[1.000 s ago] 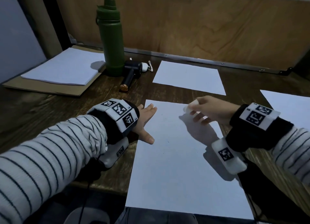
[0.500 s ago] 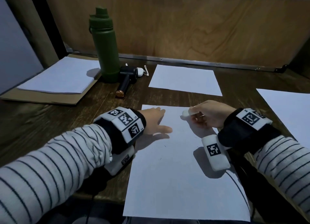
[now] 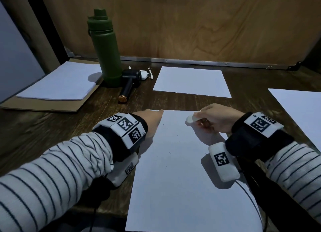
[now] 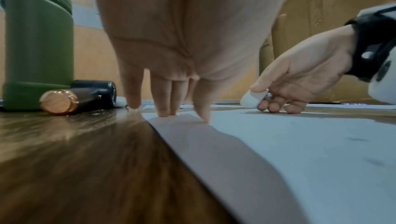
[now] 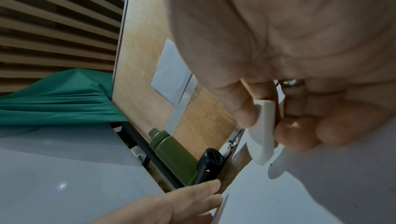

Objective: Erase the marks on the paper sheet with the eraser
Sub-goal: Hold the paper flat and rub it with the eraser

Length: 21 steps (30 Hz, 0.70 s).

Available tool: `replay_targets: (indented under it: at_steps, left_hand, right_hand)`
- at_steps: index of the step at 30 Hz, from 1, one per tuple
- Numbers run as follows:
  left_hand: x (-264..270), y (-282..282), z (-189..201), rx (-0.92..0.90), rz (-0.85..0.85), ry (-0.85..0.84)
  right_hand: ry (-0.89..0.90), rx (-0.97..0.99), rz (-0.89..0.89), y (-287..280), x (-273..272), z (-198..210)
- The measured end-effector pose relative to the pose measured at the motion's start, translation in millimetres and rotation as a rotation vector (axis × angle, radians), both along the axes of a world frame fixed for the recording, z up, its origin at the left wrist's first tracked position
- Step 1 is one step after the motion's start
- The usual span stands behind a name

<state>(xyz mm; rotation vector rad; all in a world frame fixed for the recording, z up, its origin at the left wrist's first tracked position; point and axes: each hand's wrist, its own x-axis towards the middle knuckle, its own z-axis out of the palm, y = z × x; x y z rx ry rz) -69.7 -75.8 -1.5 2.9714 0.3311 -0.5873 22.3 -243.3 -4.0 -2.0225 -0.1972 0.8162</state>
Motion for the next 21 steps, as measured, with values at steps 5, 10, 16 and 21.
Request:
replay_targets:
  at_steps: [5, 10, 16, 21]
  left_hand:
    - [-4, 2, -1, -0.026, -0.135, 0.108]
    - [-2, 8, -9, -0.033, -0.144, 0.193]
    - [-2, 17, -16, -0.051, -0.175, 0.183]
    - [-2, 15, -17, -0.028, -0.188, 0.184]
  right_hand:
    - [-0.046, -0.073, 0.038, 3, 1, -1]
    - [-0.102, -0.247, 0.235, 15, -2, 11]
    - [-0.219, -0.255, 0.317, 43, 0, 19]
    - [-0.3, -0.364, 0.479, 57, -7, 15]
